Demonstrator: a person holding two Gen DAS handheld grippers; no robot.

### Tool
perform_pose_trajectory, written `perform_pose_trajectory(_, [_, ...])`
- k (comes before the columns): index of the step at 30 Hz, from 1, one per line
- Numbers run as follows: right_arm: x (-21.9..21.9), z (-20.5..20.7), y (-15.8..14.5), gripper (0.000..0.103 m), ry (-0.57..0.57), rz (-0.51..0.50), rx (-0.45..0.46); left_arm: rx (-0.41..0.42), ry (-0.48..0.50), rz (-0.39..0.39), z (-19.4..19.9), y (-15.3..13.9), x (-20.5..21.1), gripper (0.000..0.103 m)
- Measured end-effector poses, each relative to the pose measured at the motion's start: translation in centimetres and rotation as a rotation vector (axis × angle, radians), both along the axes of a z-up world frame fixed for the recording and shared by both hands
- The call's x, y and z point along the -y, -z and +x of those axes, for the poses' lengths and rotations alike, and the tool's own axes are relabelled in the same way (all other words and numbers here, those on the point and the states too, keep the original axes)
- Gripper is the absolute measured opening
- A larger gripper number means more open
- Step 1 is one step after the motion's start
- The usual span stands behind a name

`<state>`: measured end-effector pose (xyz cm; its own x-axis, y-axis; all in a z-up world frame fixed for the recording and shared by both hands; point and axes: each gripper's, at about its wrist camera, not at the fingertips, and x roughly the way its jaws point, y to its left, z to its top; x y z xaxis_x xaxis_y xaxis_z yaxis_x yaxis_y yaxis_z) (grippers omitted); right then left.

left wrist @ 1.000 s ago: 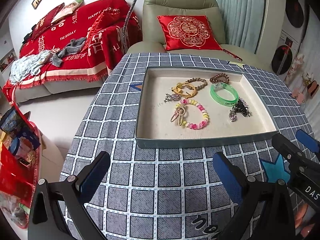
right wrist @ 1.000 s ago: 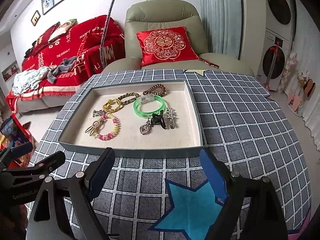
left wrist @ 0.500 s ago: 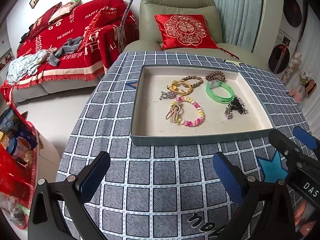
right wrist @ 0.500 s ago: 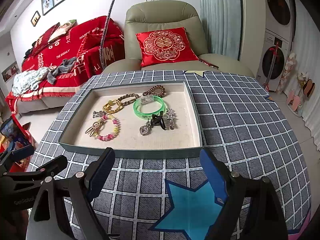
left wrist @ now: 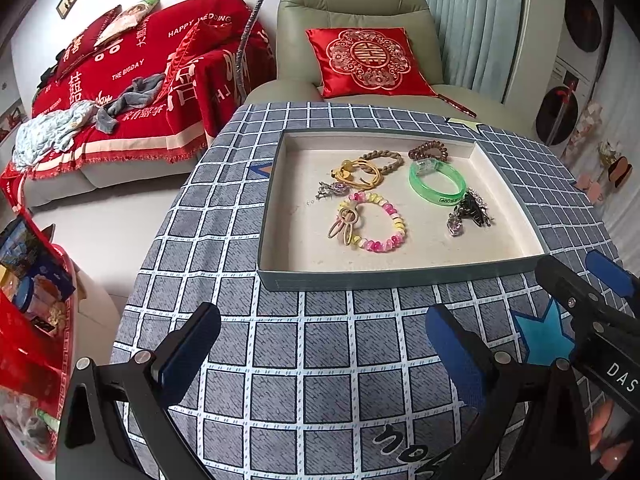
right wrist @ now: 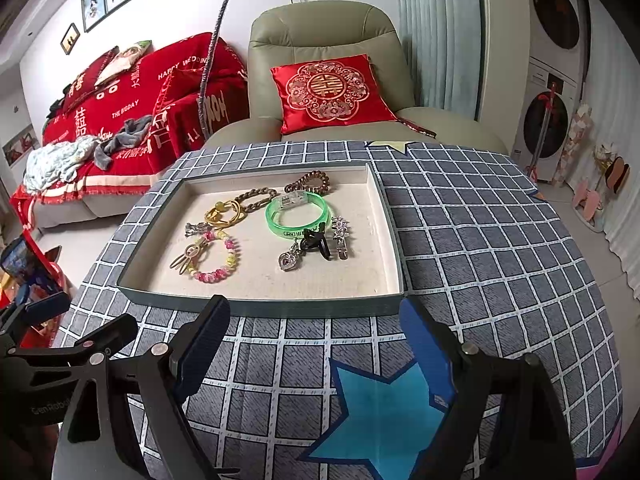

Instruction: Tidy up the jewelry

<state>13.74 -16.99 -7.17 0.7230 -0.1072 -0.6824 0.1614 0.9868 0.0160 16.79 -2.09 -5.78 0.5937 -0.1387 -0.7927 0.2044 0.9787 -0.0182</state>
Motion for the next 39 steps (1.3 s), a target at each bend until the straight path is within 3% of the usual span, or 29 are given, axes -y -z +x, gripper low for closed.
perform_pose_trajectory(39, [0.18, 0.02, 0.16, 0.089, 0.018, 0.007, -0.008, -0.005, 0.013, 0.004, 0.04, -0.01, 0.12, 0.103])
